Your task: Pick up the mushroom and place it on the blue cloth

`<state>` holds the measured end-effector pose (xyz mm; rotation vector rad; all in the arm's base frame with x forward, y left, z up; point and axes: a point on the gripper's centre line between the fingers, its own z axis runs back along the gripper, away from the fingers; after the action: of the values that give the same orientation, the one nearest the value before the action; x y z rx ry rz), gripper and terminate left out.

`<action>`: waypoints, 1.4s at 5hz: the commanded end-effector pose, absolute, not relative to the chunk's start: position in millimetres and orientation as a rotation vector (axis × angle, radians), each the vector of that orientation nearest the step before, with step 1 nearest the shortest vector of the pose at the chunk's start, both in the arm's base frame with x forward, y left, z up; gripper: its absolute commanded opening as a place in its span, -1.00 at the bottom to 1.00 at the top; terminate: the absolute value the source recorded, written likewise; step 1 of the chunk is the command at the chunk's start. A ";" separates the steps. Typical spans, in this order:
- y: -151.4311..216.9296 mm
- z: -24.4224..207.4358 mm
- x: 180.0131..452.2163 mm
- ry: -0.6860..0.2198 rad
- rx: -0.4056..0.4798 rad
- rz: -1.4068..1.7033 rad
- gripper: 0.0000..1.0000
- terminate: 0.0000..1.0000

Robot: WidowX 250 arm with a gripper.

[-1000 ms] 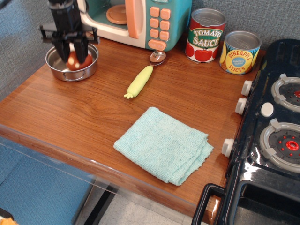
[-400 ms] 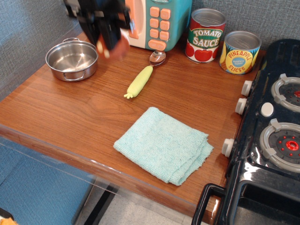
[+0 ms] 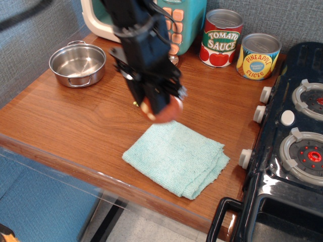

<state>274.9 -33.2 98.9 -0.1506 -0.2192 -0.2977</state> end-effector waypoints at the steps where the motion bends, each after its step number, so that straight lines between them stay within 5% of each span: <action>1: -58.2 88.1 255.4 -0.163 -0.157 -0.439 -1.00 -1.00; 2: -56.5 86.9 255.3 -0.138 -0.117 -0.439 1.00 -1.00; 4: -54.1 107.7 246.0 -0.141 0.057 -0.408 1.00 -1.00; 5: -53.7 126.5 233.3 -0.185 0.084 -0.372 1.00 -1.00; 7: -53.6 128.9 225.1 -0.209 0.074 -0.278 1.00 -1.00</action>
<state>245.2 -62.5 112.7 0.0770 -0.1718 -0.2710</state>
